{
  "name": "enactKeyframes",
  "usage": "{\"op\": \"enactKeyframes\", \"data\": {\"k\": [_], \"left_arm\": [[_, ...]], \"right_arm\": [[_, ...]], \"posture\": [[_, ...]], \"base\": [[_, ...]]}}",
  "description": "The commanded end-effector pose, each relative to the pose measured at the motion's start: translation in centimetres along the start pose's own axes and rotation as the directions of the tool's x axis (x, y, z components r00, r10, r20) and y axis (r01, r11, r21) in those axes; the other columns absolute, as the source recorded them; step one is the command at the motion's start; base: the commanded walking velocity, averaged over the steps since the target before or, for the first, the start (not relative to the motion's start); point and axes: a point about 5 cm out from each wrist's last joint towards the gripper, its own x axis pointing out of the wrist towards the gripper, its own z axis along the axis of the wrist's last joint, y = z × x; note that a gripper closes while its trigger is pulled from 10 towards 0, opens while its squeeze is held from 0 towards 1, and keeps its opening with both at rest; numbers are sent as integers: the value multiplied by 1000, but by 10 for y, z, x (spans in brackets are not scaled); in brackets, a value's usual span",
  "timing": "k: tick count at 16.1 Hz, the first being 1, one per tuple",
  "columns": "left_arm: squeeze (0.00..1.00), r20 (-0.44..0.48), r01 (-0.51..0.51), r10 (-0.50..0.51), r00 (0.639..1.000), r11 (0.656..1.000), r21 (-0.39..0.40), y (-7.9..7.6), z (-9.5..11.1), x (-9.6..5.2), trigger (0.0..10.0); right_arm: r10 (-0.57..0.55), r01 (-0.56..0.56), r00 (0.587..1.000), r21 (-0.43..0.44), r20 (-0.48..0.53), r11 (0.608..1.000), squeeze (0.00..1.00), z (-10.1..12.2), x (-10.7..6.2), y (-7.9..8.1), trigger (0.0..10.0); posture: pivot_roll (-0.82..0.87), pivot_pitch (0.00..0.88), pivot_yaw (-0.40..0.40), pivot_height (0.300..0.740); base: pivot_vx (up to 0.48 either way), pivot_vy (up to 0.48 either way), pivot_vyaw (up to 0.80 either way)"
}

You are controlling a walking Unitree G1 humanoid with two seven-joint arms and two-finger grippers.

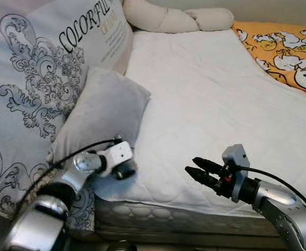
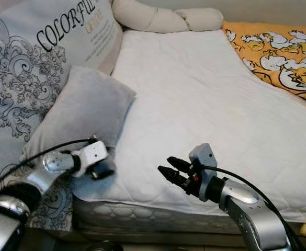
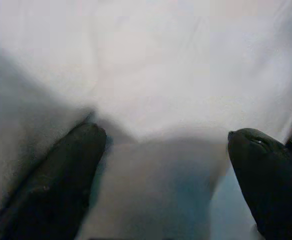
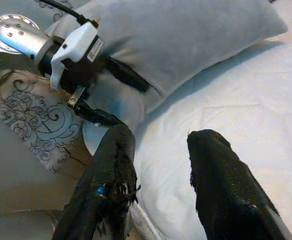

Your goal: Clean up the room

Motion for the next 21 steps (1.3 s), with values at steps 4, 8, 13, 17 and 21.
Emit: {"op": "enactKeyframes", "data": {"k": [4, 8, 13, 17, 21], "left_arm": [[1000, 264, 112, -79, 961, 987, -113, -10, 34, -4, 10000], [1000, 285, -377, 565, 775, 774, -509, 32, 50, -42, 10000], [1000, 193, -519, 703, 684, 655, -549, 7, 53, -64, 10000], [1000, 130, -597, 759, 638, 594, -539, 3, 50, -74, 10000], [1000, 32, -661, 793, 608, 529, -532, 0, 36, -79, 10000]], "right_arm": [[118, -118, 993, -4, 16, 993, 0, 7, -8, 12, 10000], [-389, 383, 904, 70, 176, 921, 0, 17, -11, -32, 10000], [-730, 699, 663, 214, 163, 682, 0, 9, -4, -46, 10000], [-785, 752, 601, 225, 154, 620, 0, 7, -2, -48, 10000], [-789, 770, 593, 173, 157, 614, 0, 6, 1, -46, 10000]], "posture": [[-58, 0, 57, 740], [-81, 0, 64, 740], [-31, 0, 14, 740], [-18, 0, -5, 740], [-45, 0, 13, 740]], "base": [[0, 0, 0], [0, 0, 0], [0, -375, 0], [0, -480, 0], [0, -480, 0]]}}
